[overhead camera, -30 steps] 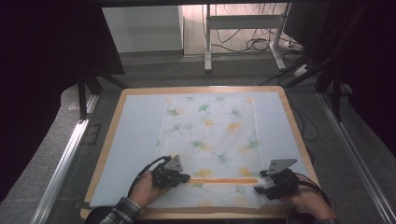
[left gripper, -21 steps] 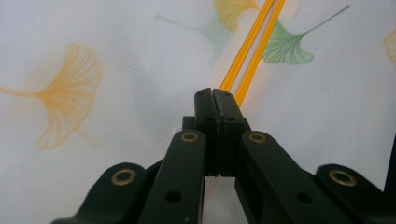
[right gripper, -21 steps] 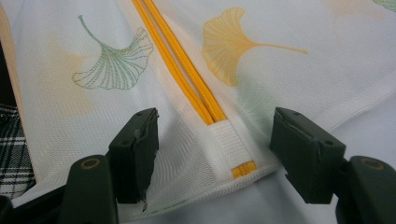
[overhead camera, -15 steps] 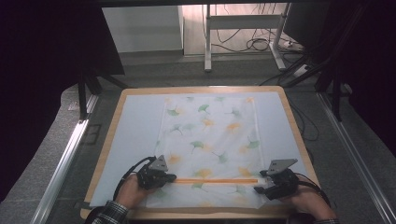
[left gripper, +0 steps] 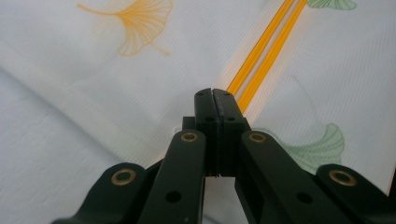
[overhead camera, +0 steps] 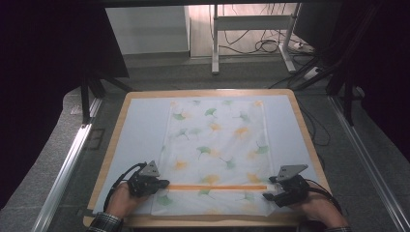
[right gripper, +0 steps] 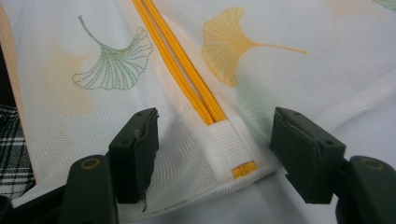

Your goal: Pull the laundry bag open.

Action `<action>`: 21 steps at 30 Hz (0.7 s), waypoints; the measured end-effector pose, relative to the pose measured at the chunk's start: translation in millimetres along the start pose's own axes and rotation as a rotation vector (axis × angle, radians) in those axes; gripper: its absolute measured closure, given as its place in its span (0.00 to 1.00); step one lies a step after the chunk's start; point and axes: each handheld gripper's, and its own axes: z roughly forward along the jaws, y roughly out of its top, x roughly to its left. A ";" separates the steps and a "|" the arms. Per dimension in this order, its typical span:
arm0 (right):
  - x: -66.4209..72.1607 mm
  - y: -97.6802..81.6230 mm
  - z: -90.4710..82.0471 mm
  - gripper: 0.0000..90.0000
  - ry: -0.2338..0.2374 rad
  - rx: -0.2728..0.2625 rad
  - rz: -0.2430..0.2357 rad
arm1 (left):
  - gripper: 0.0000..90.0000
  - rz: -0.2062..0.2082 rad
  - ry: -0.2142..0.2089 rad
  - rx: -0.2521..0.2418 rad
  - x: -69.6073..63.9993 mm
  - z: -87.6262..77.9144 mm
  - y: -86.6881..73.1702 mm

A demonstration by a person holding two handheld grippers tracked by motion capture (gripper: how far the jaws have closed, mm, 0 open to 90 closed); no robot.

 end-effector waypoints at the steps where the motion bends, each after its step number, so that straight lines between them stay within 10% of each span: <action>1: 0.1 -0.1 0.0 0.36 0.000 0.000 0.002 | 1.00 0.000 0.008 0.001 1.6 -2.3 -2.5; 21: 0.4 0.2 0.0 0.36 -0.004 0.001 -0.002 | 1.00 -0.043 0.034 -0.009 2.3 -11.4 -13.8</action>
